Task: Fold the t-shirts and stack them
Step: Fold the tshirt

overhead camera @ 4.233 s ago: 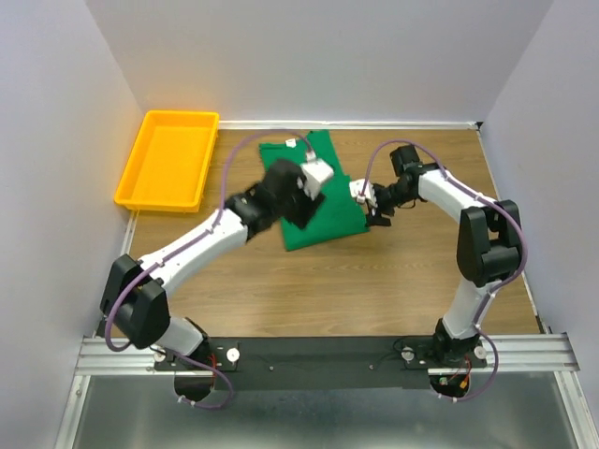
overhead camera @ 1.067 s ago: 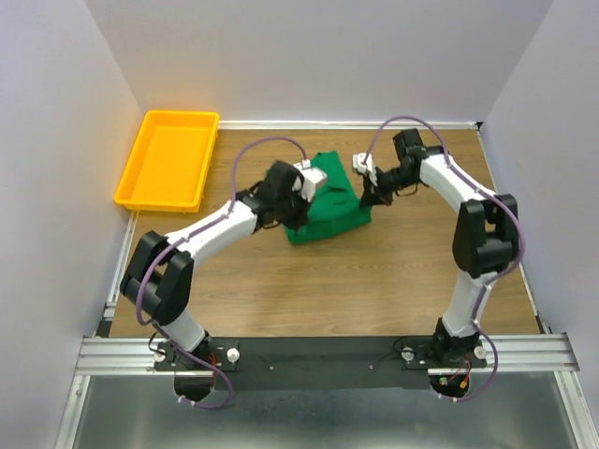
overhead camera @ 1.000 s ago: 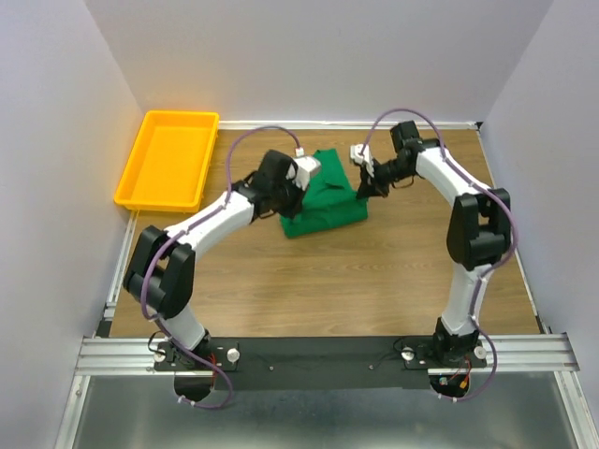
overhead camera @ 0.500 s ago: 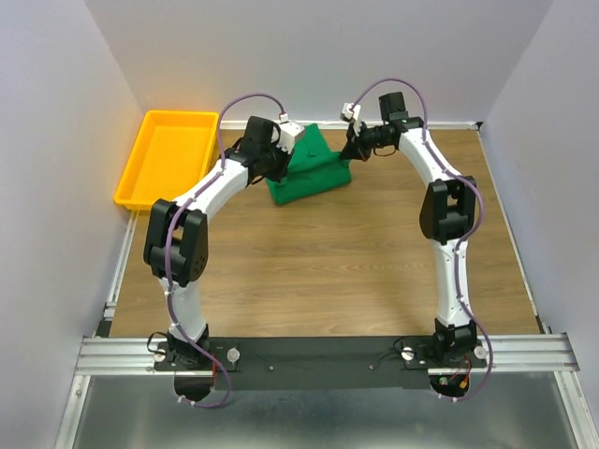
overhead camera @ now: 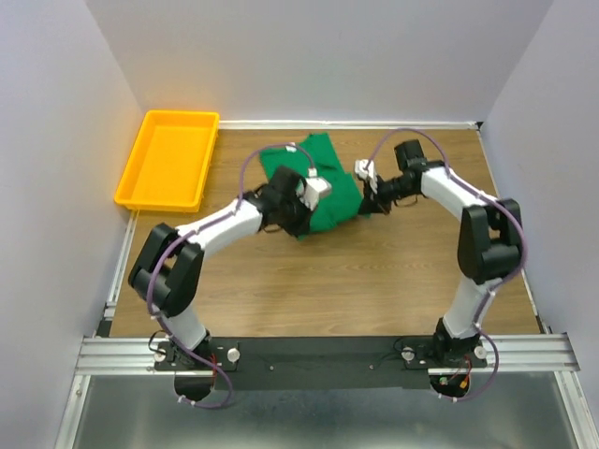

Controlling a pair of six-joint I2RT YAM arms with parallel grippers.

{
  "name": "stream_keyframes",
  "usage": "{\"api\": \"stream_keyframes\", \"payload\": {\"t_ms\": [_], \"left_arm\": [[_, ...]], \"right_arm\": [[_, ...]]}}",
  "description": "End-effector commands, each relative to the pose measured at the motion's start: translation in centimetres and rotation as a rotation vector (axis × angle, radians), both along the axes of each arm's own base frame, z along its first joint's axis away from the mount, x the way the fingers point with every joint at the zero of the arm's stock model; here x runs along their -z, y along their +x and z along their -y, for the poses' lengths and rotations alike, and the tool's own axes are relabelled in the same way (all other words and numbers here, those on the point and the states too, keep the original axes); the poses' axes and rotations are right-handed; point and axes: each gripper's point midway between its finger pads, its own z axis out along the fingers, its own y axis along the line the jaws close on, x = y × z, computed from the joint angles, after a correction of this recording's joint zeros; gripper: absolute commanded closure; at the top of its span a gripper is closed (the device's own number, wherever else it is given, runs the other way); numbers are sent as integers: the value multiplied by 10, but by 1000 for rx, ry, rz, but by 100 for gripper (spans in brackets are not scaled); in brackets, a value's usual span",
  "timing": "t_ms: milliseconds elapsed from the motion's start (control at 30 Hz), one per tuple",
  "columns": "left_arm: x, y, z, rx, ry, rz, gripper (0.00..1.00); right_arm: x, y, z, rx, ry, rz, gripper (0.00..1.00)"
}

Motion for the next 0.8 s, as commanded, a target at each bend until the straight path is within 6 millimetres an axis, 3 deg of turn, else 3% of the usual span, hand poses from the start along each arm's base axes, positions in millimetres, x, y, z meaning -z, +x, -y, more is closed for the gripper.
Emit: {"api": "stream_keyframes", "payload": {"t_ms": [0, 33, 67, 100, 167, 200, 233, 267, 300, 333, 400, 467, 567, 767], "left_arm": [[-18, -64, 39, 56, -105, -40, 100], [-9, -83, 43, 45, -106, -80, 100], [-8, -107, 55, 88, -107, -94, 100], [-13, -121, 60, 97, -128, -97, 100], [-6, -146, 63, 103, -138, -128, 100], [-11, -168, 72, 124, -162, -155, 100], [-5, -182, 72, 114, -164, -191, 100], [-3, -195, 75, 131, -162, -208, 100], [-3, -207, 77, 148, -166, -220, 100], [2, -232, 81, 192, -158, -246, 100], [1, -254, 86, 223, -167, -274, 100], [4, -284, 91, 253, -168, -317, 100], [10, -312, 89, 266, -158, -365, 100], [-2, -312, 83, 224, -194, -344, 100]], "right_arm": [[-1, -61, 17, -73, -42, 41, 100], [19, -91, 26, -78, -67, -27, 99], [8, -103, 30, -96, -75, 25, 99], [11, -117, 34, -105, -87, 21, 99], [28, -158, 47, -128, -126, -38, 100], [25, -170, 53, -128, -145, -16, 99], [34, -195, 60, -138, -165, -60, 99], [38, -209, 65, -145, -180, -70, 99], [29, -218, 68, -145, -185, -20, 99], [31, -236, 75, -153, -207, -49, 99], [33, -261, 82, -162, -219, -56, 100], [18, -268, 83, -144, -207, 4, 100], [6, -262, 84, -138, -213, 54, 99], [8, -267, 81, -210, -203, 18, 100]]}}
